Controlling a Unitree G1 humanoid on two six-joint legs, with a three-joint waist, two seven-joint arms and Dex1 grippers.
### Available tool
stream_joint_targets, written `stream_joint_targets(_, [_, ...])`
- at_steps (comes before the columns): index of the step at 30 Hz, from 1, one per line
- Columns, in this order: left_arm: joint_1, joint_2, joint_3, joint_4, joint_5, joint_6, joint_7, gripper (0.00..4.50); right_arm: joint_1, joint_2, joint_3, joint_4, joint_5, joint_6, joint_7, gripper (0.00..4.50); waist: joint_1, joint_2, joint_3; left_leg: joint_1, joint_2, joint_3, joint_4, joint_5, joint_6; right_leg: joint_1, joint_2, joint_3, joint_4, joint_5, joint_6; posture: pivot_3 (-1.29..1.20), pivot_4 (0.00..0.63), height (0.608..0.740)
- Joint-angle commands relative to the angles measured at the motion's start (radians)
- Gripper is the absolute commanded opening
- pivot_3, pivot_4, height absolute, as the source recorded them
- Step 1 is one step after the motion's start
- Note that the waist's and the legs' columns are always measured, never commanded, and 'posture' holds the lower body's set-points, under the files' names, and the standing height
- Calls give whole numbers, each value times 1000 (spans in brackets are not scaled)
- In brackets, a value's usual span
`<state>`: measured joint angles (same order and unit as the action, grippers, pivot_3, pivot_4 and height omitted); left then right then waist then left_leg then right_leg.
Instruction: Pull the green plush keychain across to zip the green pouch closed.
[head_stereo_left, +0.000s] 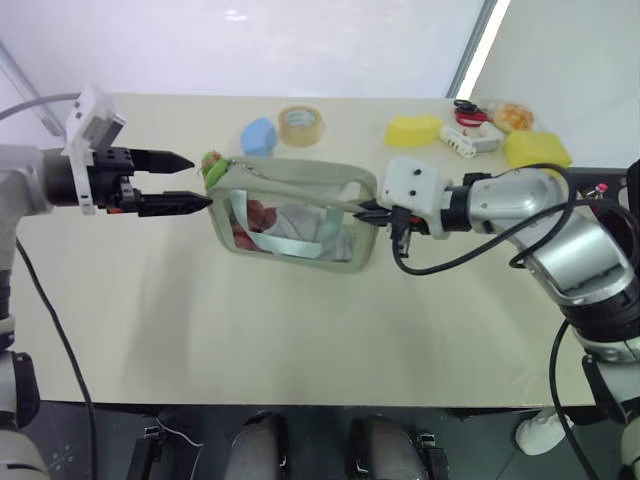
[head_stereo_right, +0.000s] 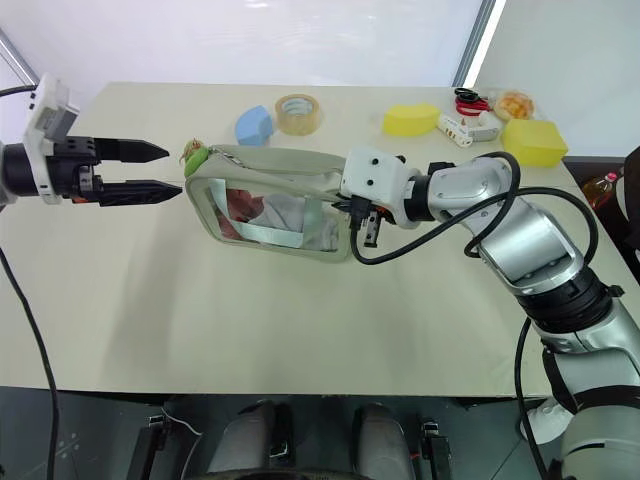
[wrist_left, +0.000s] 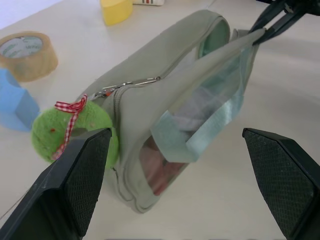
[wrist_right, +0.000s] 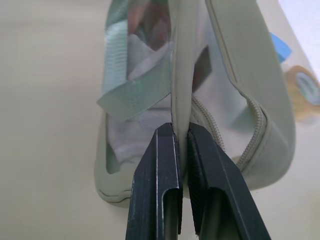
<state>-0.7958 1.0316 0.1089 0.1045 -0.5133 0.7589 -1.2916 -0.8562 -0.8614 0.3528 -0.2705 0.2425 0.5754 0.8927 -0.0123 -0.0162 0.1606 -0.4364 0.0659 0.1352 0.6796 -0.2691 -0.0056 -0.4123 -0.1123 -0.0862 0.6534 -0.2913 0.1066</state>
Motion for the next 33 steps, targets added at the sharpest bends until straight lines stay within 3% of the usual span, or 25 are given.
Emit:
stream_joint_targets(1, [-28,-2,12,-15,-3,-23,8,4500,9,8,-13,29,-72,-83,13,34,0,0,0,0,0,0,0,0,0,0,0,0,0,0,0,0,150,740])
stream_joint_targets(7, [-41,-4,2,-8,-3,-28,6,4500,51,-3,-41,98,-161,-162,20,34,1,0,0,0,0,0,1,0,0,0,0,0,0,0,0,0,150,740])
stream_joint_targets(19, [-34,-25,-28,17,16,-57,5,4500,96,-8,-107,91,-167,-152,71,34,4,0,0,0,0,0,1,0,0,1,0,0,0,0,0,0,150,740])
stream_joint_targets(22, [-34,-25,-33,24,21,-65,-3,4500,98,34,-133,28,-105,-59,73,1095,2,0,0,0,0,0,2,0,0,1,0,0,0,0,0,0,150,740])
stream_joint_targets(25, [-38,-25,-24,38,20,-60,6,4500,74,61,-193,-23,-45,36,58,2582,1,0,0,0,0,0,1,0,0,1,0,0,1,0,0,0,150,740])
stream_joint_targets(33, [-64,17,-16,161,65,-113,-7,4500,104,-5,-288,-97,25,158,72,2582,3,0,0,0,0,0,1,0,0,1,0,0,1,0,0,0,150,740])
